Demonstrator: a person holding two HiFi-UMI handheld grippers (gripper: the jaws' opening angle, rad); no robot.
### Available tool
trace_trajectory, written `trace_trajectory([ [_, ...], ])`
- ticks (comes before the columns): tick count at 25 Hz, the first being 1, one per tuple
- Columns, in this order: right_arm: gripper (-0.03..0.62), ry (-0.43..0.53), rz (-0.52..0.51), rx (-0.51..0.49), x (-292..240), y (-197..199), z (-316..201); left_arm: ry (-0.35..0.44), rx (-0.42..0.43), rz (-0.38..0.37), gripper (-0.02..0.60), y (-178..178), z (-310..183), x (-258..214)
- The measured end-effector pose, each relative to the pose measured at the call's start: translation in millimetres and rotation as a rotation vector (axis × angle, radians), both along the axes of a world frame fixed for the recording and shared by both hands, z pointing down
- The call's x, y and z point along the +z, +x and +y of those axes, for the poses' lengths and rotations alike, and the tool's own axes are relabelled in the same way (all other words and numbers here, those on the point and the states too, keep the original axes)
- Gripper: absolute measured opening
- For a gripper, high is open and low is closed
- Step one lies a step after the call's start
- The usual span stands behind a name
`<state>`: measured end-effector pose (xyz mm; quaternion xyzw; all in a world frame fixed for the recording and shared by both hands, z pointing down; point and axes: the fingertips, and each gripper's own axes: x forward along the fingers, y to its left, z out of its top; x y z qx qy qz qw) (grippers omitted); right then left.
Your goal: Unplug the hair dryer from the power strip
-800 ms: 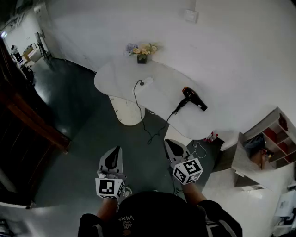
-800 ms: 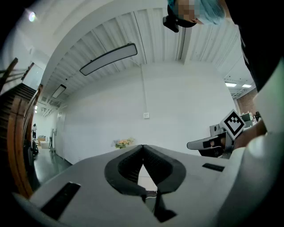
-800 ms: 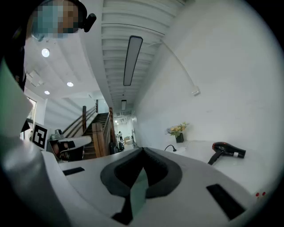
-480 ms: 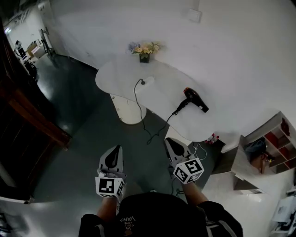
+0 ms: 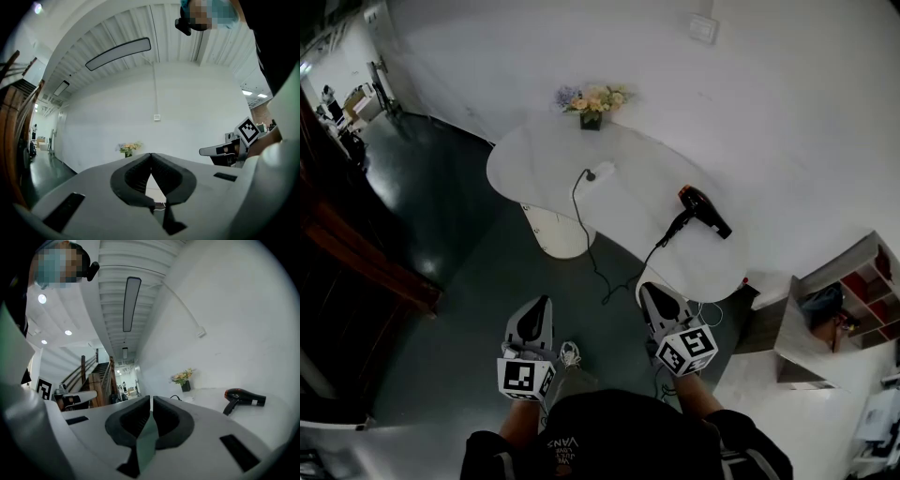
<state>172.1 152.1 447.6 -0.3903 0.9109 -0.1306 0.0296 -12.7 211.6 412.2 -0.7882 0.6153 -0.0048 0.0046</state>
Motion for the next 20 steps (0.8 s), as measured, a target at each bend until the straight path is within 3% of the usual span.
trace_trajectory([
  [14, 0.046, -0.008, -0.002, 0.218, -1, -84, -105, -0.043, 0.185, -0.004, 0.018, -108, -139, 9],
  [20, 0.046, 0.001, 0.003, 0.279, 2, -98, -137, -0.052, 0.231, -0.021, 0.018, -131, -183, 27],
])
